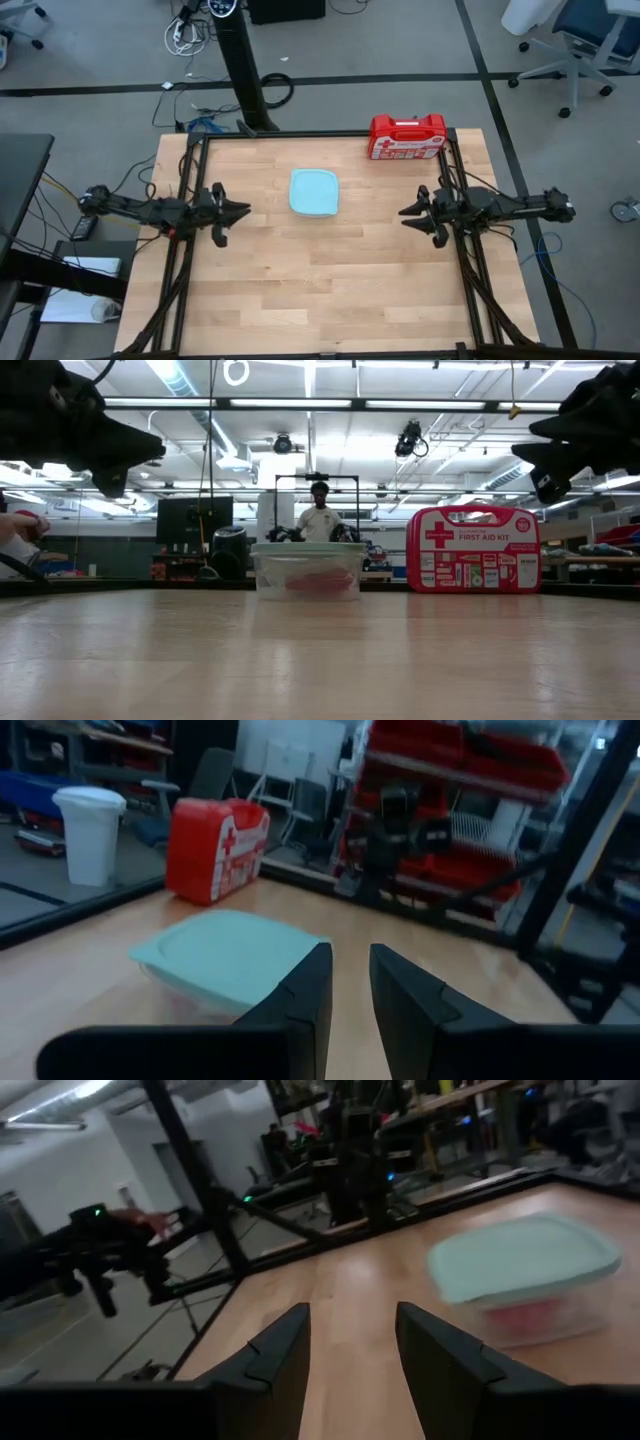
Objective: Roll bandage
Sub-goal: Return to Home Position
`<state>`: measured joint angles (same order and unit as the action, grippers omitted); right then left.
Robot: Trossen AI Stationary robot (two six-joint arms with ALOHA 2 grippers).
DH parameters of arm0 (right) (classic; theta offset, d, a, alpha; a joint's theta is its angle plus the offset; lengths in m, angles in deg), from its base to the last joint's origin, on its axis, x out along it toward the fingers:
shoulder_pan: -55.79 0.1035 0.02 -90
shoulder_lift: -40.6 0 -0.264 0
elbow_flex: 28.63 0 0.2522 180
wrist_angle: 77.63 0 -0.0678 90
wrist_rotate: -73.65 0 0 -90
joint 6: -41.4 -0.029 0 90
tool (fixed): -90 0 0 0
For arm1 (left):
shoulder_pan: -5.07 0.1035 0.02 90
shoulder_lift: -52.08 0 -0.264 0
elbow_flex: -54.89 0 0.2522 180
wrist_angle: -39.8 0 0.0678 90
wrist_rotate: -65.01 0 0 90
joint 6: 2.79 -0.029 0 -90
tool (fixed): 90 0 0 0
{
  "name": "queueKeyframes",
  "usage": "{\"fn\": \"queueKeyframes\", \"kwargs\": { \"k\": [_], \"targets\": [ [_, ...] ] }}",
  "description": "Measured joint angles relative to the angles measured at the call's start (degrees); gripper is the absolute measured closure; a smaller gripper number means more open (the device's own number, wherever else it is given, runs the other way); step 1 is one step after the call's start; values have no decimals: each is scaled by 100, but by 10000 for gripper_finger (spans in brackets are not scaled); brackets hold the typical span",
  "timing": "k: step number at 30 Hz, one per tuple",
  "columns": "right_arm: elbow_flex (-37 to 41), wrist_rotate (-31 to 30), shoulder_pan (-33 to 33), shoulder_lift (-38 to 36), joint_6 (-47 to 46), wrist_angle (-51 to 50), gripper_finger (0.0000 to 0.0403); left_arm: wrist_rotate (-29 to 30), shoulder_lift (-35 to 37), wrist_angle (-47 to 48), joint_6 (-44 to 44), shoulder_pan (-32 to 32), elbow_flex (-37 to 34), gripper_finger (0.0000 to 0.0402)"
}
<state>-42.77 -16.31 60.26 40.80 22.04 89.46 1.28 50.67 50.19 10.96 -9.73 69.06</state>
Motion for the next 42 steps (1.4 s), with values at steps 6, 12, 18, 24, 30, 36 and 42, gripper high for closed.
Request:
{"fn": "queueKeyframes", "kwargs": {
  "k": [6, 12, 18, 24, 30, 36, 42],
  "targets": [
    [0, -2, -162, 16, 0, 169, 251, 1, 140, -32, 0, 166, 0, 325],
    [0, -1, -164, 89, 0, -16, 251, 1, 142, -10, 0, 172, 0, 325],
    [0, 4, -168, 526, 0, -28, 250, 2, 145, -10, 0, 172, 0, 325],
    [0, 7, -168, 1260, 0, -31, 251, 2, 142, -10, 0, 172, 0, 325],
    [0, 7, -149, 2194, 0, -34, 250, 3, 142, -8, 0, 172, 0, 325],
    [2, 9, -147, 3049, 0, -41, 251, 5, 142, -8, 0, 171, 0, 325],
    [2, 7, -147, 3485, 0, 20, 251, 6, 142, -8, 0, 170, 0, 325]
  ]
}}
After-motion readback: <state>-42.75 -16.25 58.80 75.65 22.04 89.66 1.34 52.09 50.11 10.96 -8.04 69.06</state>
